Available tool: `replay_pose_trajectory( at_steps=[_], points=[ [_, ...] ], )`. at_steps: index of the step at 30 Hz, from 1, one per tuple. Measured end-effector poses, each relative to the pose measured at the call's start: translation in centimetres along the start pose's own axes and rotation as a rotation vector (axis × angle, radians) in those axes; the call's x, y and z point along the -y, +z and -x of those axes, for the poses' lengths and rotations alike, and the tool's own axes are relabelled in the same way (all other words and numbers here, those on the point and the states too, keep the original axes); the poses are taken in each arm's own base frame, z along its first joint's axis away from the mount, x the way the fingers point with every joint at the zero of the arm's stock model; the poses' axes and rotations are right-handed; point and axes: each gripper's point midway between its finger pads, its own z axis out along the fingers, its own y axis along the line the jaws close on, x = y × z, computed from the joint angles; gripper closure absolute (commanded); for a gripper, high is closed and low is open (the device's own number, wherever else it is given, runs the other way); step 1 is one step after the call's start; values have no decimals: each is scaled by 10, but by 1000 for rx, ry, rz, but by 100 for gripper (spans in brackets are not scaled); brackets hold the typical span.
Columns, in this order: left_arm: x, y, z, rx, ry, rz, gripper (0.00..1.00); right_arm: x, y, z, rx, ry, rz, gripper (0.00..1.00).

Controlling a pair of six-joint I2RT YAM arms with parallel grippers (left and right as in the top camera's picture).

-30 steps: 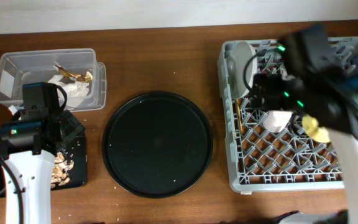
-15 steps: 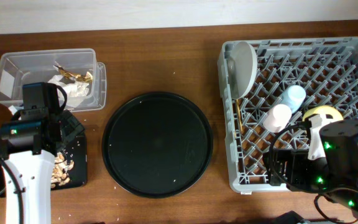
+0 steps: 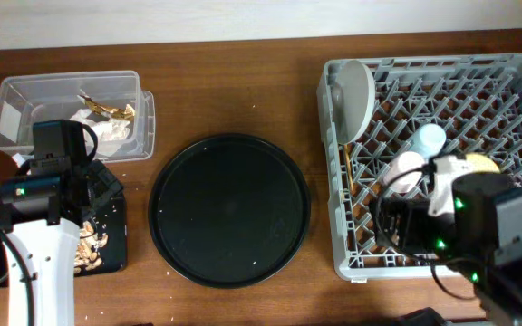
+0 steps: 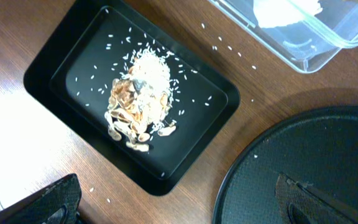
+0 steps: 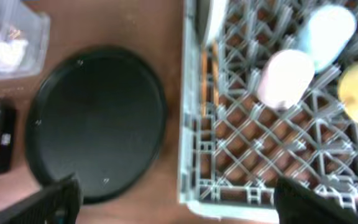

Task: Sort waste into correct bins and load items into the dishwasher rack
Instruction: 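Stand the plate upright at the rack's back left and release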

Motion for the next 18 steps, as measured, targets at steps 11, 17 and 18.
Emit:
replay_pose_trajectory(
  at_steps=[11, 17, 18],
  points=[
    [0, 0, 0, -1, 0, 1, 1, 48, 26, -48, 319, -43, -43, 1],
    [0, 0, 0, -2, 1, 1, 1, 56, 75, -51, 485, -67, -1, 1],
    [0, 0, 0, -1, 0, 1, 1, 55, 81, -52, 496, -72, 13, 1]
  ],
)
